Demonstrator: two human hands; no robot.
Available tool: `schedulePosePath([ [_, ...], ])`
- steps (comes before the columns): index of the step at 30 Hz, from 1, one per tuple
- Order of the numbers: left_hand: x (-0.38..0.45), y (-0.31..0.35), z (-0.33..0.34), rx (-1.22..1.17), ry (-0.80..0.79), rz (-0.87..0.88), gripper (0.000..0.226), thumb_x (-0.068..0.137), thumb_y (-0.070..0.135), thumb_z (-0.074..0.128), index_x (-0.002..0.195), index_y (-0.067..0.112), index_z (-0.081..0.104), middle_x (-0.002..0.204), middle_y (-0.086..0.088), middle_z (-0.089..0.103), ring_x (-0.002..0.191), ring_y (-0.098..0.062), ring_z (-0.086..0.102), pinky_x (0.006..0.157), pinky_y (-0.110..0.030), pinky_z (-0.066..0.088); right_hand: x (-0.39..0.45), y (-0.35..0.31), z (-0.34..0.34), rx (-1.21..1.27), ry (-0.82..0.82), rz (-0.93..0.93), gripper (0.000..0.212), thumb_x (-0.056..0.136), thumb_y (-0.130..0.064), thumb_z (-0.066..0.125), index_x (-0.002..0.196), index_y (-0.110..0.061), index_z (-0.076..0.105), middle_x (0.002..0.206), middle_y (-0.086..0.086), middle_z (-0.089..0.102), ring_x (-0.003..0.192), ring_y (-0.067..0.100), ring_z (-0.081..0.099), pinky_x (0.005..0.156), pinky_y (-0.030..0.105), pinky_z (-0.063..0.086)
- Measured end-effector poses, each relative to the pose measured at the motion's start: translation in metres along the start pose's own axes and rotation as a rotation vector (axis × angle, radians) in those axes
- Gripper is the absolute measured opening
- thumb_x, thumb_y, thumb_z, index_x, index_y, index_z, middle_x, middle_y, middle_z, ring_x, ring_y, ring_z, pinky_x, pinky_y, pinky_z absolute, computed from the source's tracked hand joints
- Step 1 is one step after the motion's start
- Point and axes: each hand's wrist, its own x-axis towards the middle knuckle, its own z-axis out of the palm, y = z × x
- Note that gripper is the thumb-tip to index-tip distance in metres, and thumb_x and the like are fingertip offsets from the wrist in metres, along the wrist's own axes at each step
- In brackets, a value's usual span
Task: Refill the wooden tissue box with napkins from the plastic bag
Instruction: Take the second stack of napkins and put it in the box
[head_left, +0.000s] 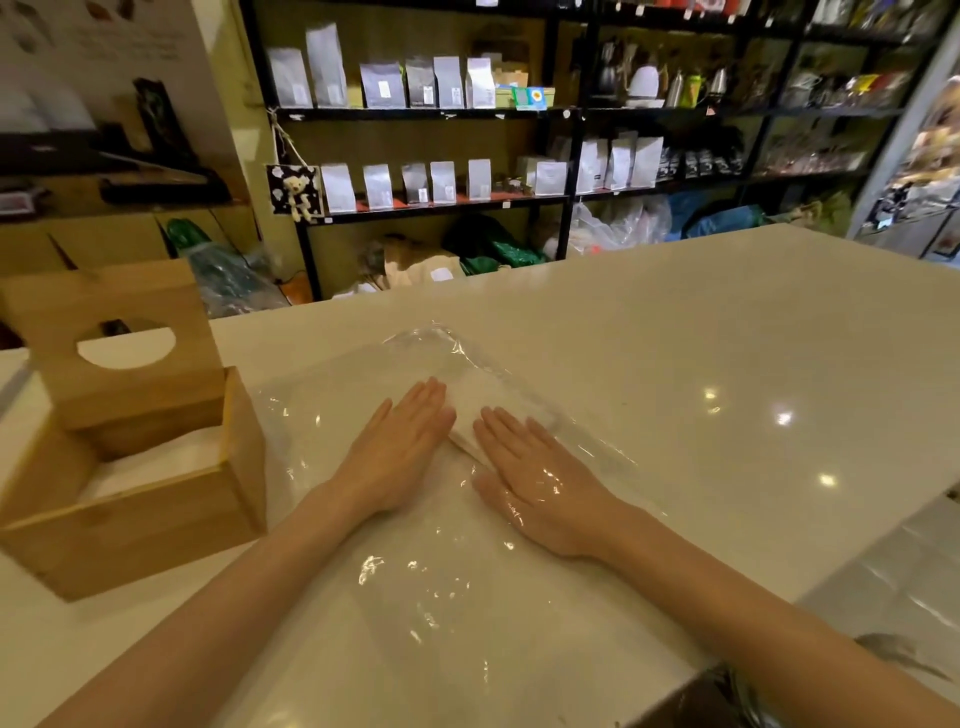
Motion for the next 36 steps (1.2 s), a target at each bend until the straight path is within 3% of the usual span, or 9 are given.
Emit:
schedulePosePath([
  [3, 0.003, -0.007, 0.005, -0.06, -0.015, -0.005, 0.047, 0.098, 0.028, 0.012, 0.144, 0.022, 0.002, 0.156, 0.002, 0.001, 0.142, -0.009, -0.001, 0.113, -0.031, -0.002, -0.002, 0.0, -0.001, -0.019, -0.022, 0.005, 0.059, 0.099, -0.04, 0.02, 0.146, -0.012, 0.0, 0.158, 0.005, -0.005, 0.144, 0.011, -0.01, 0.115, 0.028, -0.011],
  [11, 0.011, -0.014, 0.012, 0.068, -0.033, 0.015, 0.047, 0.098, 0.027, 0.014, 0.144, 0.019, 0.009, 0.157, -0.001, 0.006, 0.143, -0.014, 0.002, 0.115, -0.038, 0.004, -0.046, 0.0, -0.005, -0.016, -0.001, -0.036, 0.057, 0.098, -0.039, 0.023, 0.147, -0.014, 0.007, 0.158, 0.003, 0.008, 0.144, 0.01, -0.005, 0.113, 0.027, -0.011],
  [19, 0.01, -0.01, 0.007, 0.184, -0.045, 0.037, 0.046, 0.098, 0.018, 0.017, 0.144, 0.014, 0.01, 0.157, -0.005, 0.007, 0.143, -0.019, 0.005, 0.115, -0.044, 0.009, -0.116, -0.001, -0.005, 0.001, -0.065, -0.056, 0.057, 0.09, -0.056, 0.004, 0.139, -0.032, -0.013, 0.152, -0.014, -0.011, 0.139, -0.001, -0.017, 0.112, 0.026, -0.021],
  [23, 0.009, -0.008, 0.006, 0.149, -0.037, 0.037, 0.046, 0.098, 0.021, 0.015, 0.144, 0.014, 0.01, 0.156, -0.004, 0.008, 0.143, -0.018, 0.006, 0.115, -0.044, 0.008, -0.143, -0.003, -0.001, 0.033, -0.017, -0.079, 0.056, 0.091, -0.057, 0.009, 0.142, -0.034, -0.003, 0.153, -0.016, -0.002, 0.139, -0.006, -0.012, 0.11, 0.021, -0.024],
  [27, 0.006, -0.008, 0.004, 0.169, -0.012, 0.068, 0.046, 0.098, 0.016, 0.019, 0.143, 0.013, 0.013, 0.156, -0.005, 0.009, 0.143, -0.019, 0.009, 0.114, -0.045, 0.01, -0.165, -0.005, -0.003, 0.133, 0.09, -0.11, 0.056, 0.092, -0.055, 0.03, 0.142, -0.032, 0.024, 0.152, -0.014, 0.023, 0.14, -0.006, 0.009, 0.117, 0.033, -0.009],
  [30, 0.003, -0.005, 0.002, 0.24, -0.004, 0.091, 0.046, 0.097, 0.013, 0.022, 0.143, 0.012, 0.014, 0.156, -0.007, 0.009, 0.143, -0.02, 0.009, 0.113, -0.048, 0.012, -0.179, -0.006, -0.001, 0.136, 0.151, -0.148, 0.061, 0.086, -0.055, 0.05, 0.139, -0.032, 0.032, 0.148, -0.014, 0.034, 0.138, -0.004, 0.02, 0.118, 0.037, 0.002],
  [33, 0.001, -0.001, 0.0, 0.233, 0.013, 0.075, 0.046, 0.098, 0.015, 0.02, 0.143, 0.013, 0.015, 0.156, -0.006, 0.01, 0.143, -0.02, 0.009, 0.112, -0.05, 0.011, -0.188, -0.007, 0.003, 0.108, 0.226, -0.155, 0.061, 0.079, -0.037, 0.068, 0.134, -0.028, 0.042, 0.14, -0.011, 0.046, 0.134, -0.001, 0.032, 0.116, 0.04, 0.017],
  [36, 0.001, 0.0, 0.001, 0.236, 0.023, 0.082, 0.046, 0.097, 0.019, 0.018, 0.143, 0.014, 0.018, 0.156, -0.004, 0.012, 0.143, -0.018, 0.01, 0.113, -0.049, 0.009, -0.191, -0.009, 0.006, 0.067, 0.304, -0.152, 0.052, 0.077, -0.015, 0.073, 0.124, -0.024, 0.055, 0.13, -0.008, 0.059, 0.127, 0.002, 0.044, 0.108, 0.044, 0.032],
])
